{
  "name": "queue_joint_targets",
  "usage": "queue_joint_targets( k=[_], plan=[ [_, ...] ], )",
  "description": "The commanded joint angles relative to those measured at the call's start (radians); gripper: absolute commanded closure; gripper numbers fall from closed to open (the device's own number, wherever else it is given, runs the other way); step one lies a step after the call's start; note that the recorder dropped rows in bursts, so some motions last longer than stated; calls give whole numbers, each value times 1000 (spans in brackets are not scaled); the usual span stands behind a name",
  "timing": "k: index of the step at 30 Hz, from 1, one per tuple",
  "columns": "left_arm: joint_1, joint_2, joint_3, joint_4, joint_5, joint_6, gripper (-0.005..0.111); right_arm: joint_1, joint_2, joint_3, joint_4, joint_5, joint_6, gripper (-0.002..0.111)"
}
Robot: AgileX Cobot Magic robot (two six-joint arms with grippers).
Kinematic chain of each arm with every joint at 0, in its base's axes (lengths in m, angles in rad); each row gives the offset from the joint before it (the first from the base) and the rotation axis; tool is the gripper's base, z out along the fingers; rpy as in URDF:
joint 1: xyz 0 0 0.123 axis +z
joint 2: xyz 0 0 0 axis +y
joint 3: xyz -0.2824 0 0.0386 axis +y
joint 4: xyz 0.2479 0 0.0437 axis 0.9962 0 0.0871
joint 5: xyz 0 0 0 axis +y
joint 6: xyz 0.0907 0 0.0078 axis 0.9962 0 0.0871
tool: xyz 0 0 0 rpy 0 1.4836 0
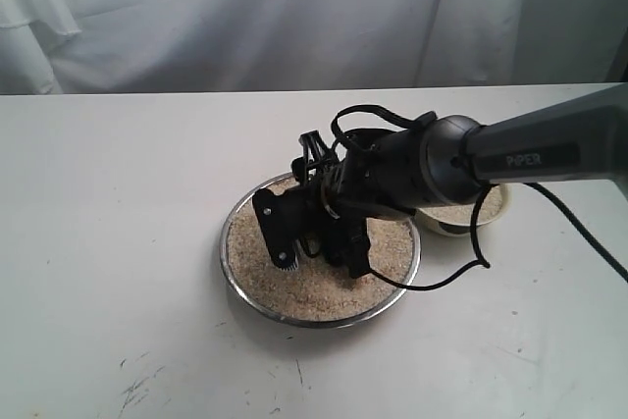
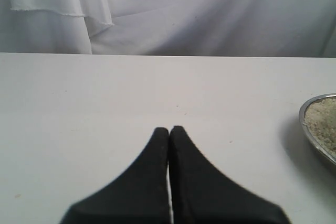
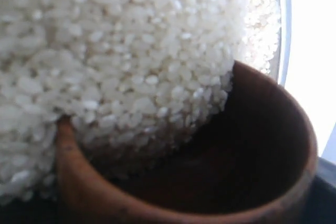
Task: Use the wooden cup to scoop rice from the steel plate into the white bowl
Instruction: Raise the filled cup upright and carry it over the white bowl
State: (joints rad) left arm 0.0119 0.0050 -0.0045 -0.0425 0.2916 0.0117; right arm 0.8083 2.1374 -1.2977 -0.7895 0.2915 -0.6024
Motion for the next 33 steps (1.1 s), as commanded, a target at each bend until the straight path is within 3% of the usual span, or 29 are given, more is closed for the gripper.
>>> queue_joint_targets(
  k=[1, 11, 24, 33],
  plan=[
    [-2, -5, 5, -1, -6, -3, 107, -12, -6, 12, 66, -10, 2, 108],
    [-2, -5, 5, -1, -6, -3, 107, -71, -55, 12, 266, -24, -108, 108],
    [-2, -5, 5, -1, -6, -3, 107, -136, -67, 12, 1027, -22, -614, 108],
    [-2, -5, 5, -1, -6, -3, 107, -159, -216, 12, 1087, 2, -608, 108]
  ],
)
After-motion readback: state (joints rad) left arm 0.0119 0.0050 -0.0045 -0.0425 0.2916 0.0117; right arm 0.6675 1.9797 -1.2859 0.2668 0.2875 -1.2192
